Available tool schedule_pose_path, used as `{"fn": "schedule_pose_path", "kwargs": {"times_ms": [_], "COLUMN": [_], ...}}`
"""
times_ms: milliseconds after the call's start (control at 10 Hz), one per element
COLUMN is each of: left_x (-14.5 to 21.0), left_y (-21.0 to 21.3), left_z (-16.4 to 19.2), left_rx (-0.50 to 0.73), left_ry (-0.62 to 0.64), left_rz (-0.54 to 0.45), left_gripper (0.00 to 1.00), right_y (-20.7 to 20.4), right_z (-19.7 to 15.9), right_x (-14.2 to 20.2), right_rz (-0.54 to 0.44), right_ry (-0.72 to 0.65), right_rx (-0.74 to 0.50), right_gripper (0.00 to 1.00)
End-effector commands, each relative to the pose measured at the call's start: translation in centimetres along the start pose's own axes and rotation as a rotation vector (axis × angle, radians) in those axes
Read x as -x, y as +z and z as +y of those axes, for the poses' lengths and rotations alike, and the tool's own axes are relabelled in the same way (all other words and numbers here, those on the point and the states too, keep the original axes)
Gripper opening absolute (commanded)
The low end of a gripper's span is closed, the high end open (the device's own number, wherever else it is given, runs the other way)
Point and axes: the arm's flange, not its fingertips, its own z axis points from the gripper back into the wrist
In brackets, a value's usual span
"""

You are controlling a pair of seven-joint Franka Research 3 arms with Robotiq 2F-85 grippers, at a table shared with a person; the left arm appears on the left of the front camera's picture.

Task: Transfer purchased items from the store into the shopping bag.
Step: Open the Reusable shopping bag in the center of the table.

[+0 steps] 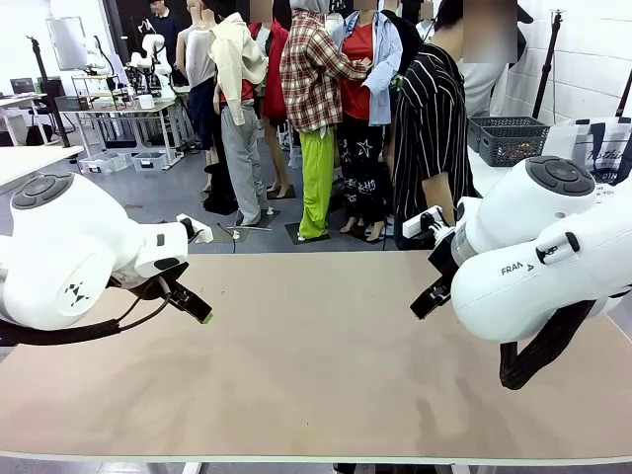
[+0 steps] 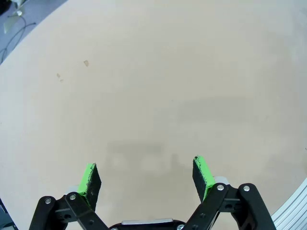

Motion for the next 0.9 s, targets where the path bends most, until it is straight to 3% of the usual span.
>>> {"fn": "schedule_pose_path", "kwargs": {"times_ms": [0, 200, 400, 600, 800], "left_x": [0.0, -2.5, -3.0, 0.5, 5.7], "left_y": [0.0, 4.1, 10.1, 15.9, 17.9], "left_z": [0.0, 2.3, 7.3, 13.5, 18.2], "left_rx": [0.0, -0.158, -0.285, -0.442, -0.522], "left_ry": [0.0, 0.048, 0.107, 0.253, 0.405], "left_rz": [0.0, -0.18, -0.28, -0.283, -0.181], "left_gripper": [1.0, 1.0, 1.0, 1.0, 1.0], "right_y": [0.0, 4.1, 8.9, 13.6, 15.1], "right_z": [0.0, -2.7, -7.7, -13.6, -19.2], "right_x": [0.0, -0.9, -0.4, 3.7, 8.6], "right_rz": [0.0, -0.12, -0.227, -0.277, -0.26], "right_ry": [0.0, -0.087, -0.211, -0.41, -0.591], "right_rx": [0.0, 0.123, 0.245, 0.372, 0.434], "right_gripper": [1.0, 1.0, 1.0, 1.0, 1.0]}}
